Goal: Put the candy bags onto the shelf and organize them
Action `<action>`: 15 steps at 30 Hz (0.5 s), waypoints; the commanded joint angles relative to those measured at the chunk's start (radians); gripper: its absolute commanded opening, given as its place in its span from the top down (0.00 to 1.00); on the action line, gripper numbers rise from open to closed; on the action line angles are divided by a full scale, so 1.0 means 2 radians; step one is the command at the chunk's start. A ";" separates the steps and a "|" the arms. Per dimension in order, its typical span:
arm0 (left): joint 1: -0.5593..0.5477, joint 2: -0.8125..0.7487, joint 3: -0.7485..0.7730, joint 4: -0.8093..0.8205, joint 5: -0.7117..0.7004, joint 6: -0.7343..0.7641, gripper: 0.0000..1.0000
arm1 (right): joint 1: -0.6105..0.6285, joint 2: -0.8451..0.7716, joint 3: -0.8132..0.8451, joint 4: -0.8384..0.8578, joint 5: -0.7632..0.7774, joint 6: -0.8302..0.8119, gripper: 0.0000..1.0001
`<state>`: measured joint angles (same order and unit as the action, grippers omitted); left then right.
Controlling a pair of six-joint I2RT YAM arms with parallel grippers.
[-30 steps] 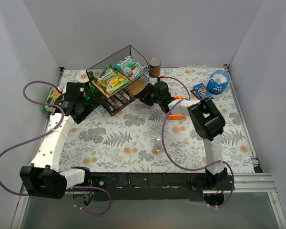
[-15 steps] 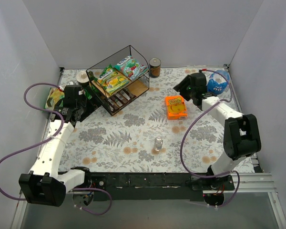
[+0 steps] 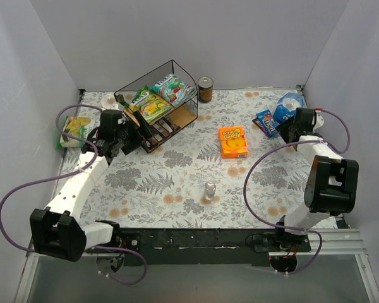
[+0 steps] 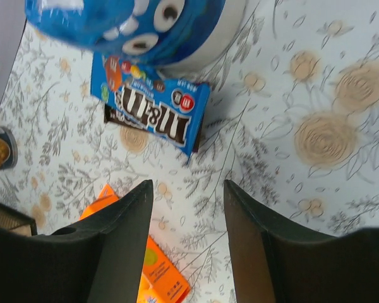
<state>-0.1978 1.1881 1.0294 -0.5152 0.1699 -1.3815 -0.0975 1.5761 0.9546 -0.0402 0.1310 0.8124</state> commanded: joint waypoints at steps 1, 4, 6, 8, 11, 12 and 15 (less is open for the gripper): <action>-0.016 0.017 0.015 0.015 0.004 -0.009 0.02 | -0.017 0.042 0.049 0.028 0.009 -0.028 0.45; -0.021 0.023 0.023 0.014 0.002 -0.010 0.02 | -0.023 0.063 0.058 0.054 0.010 -0.033 0.46; -0.023 0.026 0.028 0.015 0.008 -0.005 0.02 | -0.025 0.082 0.065 0.079 0.005 -0.038 0.46; -0.025 0.027 0.034 0.021 0.025 0.011 0.02 | -0.026 0.099 0.081 0.068 0.001 -0.037 0.46; -0.028 0.030 0.042 0.023 0.029 0.021 0.02 | -0.026 0.122 0.098 0.065 -0.007 -0.032 0.47; -0.029 0.030 0.044 0.025 0.030 0.022 0.02 | -0.026 0.125 0.091 0.073 -0.012 -0.032 0.47; -0.030 0.031 0.044 0.027 0.028 0.020 0.02 | -0.026 0.131 0.083 0.101 -0.019 -0.030 0.48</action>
<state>-0.2516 1.2552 1.0809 -0.4801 0.2066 -1.3647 -0.1440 1.8297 1.1034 0.0692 0.1158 0.7582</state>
